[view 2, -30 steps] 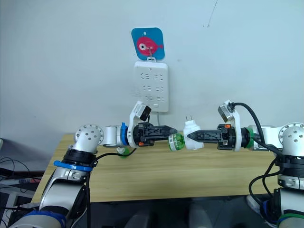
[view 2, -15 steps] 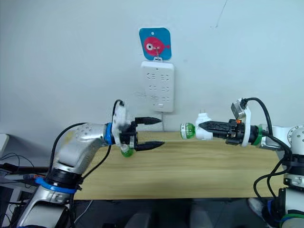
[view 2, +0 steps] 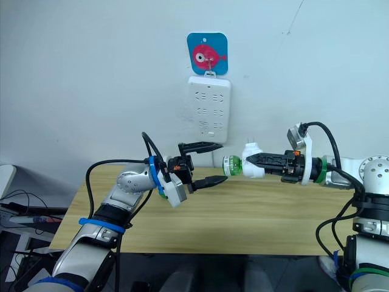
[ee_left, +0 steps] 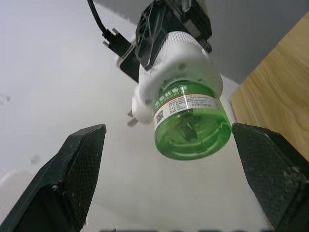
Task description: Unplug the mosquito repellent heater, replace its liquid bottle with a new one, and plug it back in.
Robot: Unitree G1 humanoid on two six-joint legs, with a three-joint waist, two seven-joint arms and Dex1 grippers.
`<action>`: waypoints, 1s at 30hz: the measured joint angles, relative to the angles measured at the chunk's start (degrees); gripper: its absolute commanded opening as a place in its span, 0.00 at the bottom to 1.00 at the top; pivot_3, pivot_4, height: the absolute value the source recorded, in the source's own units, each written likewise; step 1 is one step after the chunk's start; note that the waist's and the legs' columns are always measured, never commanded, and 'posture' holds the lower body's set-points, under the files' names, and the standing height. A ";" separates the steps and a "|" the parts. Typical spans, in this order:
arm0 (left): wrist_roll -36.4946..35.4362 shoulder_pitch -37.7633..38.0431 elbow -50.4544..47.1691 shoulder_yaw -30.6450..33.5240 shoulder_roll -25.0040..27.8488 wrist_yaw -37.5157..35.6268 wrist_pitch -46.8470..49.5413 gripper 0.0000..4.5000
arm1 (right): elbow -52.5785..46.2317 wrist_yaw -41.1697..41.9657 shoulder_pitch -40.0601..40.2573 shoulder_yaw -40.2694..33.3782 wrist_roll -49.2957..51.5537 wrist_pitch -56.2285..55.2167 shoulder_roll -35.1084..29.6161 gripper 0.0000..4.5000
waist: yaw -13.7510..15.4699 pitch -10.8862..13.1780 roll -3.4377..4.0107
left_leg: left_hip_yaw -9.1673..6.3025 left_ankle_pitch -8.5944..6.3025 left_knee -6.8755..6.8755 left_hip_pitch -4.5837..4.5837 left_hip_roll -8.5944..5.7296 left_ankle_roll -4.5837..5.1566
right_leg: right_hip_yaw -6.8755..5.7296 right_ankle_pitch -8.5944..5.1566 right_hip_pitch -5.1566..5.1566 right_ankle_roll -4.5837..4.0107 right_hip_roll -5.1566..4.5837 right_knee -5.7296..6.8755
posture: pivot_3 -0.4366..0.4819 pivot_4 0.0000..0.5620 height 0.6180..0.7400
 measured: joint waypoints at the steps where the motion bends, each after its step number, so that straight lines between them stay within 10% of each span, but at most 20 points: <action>1: 0.28 -0.21 0.32 -0.11 -0.01 0.42 -0.51 0.99 | -0.01 -0.02 0.00 0.00 0.03 0.03 0.29 0.67 | -0.02 0.00 0.00 | 0.00 0.01 0.00 0.00 0.00 0.02 | 0.00 0.00 0.00 0.00 0.00 0.01 | 0.52 0.27 1.00; 6: 2.18 -1.67 2.45 -1.42 -0.03 3.18 -2.45 0.99 | -0.01 -0.52 0.00 -0.04 0.07 0.12 0.72 0.67 | -0.05 0.00 0.00 | 0.07 0.07 0.00 0.02 0.00 0.15 | 0.01 0.00 0.01 0.00 0.01 0.03 | 0.51 0.28 1.00; 15: 1.99 -2.33 3.87 -4.81 0.43 4.48 -2.94 0.50 | -0.14 -1.30 0.00 -0.05 2.12 0.81 0.84 0.67 | -0.18 0.00 0.00 | 0.05 0.09 0.01 0.03 0.00 0.16 | -0.01 0.00 0.00 0.00 0.00 0.06 | 0.50 0.29 1.00; 21: -5.31 -1.96 2.93 -8.35 1.58 1.18 0.76 0.50 | -0.15 -1.76 0.00 0.01 2.30 1.03 0.84 0.67 | -0.21 0.00 0.00 | 0.05 0.09 0.01 0.03 0.00 0.17 | 0.01 0.00 0.00 0.00 0.00 0.06 | 0.51 0.31 1.00; 30: -49.51 3.18 -27.42 -12.27 11.15 -14.07 63.79 0.50 | -4.14 1.58 0.38 0.99 3.42 0.92 -0.98 0.67 | -0.85 0.04 0.02 | -0.16 -0.03 0.03 0.01 0.03 0.39 | -0.05 0.00 0.06 -0.01 0.02 0.04 | 0.52 0.33 1.00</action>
